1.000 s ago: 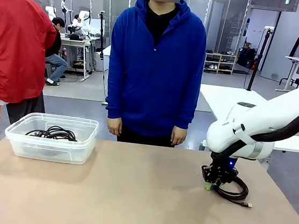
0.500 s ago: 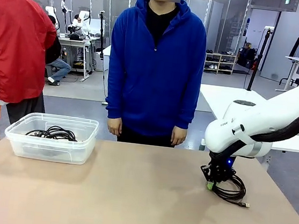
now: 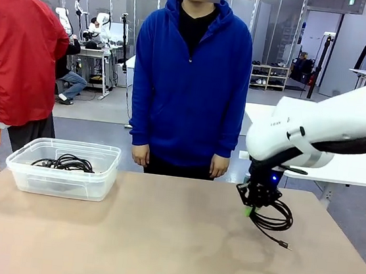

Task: Organize and store the cables.
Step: Place the USB Extension Cable into the Organizing box.

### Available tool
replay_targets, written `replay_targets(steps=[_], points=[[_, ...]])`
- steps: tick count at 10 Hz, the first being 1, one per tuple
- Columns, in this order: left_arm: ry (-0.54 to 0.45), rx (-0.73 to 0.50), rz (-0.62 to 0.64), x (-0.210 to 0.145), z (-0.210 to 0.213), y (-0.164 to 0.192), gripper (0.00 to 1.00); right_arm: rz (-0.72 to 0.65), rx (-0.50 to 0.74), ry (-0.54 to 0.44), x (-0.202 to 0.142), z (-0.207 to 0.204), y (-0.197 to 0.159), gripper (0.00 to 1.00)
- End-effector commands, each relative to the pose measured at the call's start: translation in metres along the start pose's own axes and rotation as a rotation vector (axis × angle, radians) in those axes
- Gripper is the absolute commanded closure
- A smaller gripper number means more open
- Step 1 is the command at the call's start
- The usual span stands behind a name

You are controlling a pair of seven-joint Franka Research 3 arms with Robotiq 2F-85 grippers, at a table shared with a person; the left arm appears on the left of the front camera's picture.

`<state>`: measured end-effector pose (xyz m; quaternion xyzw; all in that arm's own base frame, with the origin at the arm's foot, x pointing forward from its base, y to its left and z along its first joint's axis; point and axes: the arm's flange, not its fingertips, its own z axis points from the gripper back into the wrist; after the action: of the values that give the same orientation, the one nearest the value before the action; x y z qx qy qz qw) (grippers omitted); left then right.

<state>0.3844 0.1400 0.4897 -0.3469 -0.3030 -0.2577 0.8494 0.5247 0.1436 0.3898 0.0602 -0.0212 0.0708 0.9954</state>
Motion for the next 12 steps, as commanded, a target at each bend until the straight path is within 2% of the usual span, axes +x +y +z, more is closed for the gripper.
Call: replay_targets(steps=[1,2,3,7,8,9,10,12], points=[[-0.026,0.012,0.014,0.002,-0.002,-0.001,0.0,-0.035,0.025,0.01,-0.006,0.006,0.027,1.0],[-0.026,0.012,0.014,0.002,-0.002,-0.001,0.0,-0.02,0.028,-0.013,-0.011,0.005,0.034,1.0],[-0.026,0.012,0.014,0.002,-0.002,-0.001,0.0,-0.003,0.015,0.006,-0.006,0.009,0.019,1.0],[-0.026,0.012,0.014,0.002,-0.002,-0.001,0.0,-0.003,0.015,0.006,-0.006,0.009,0.019,1.0],[-0.026,0.012,0.014,0.002,-0.002,-0.001,0.0,-0.015,0.023,0.009,-0.007,0.009,0.02,0.89],[-0.026,0.012,0.014,0.002,-0.002,-0.001,0.0,0.004,-0.106,0.012,-0.013,0.001,0.04,0.89],[-0.026,0.012,0.014,0.002,-0.002,-0.001,0.0,-0.008,-0.11,-0.031,-0.02,0.011,0.063,0.89],[-0.026,0.012,0.014,0.002,-0.002,-0.001,0.0,-0.096,-0.128,0.073,-0.021,0.02,0.118,0.89]])
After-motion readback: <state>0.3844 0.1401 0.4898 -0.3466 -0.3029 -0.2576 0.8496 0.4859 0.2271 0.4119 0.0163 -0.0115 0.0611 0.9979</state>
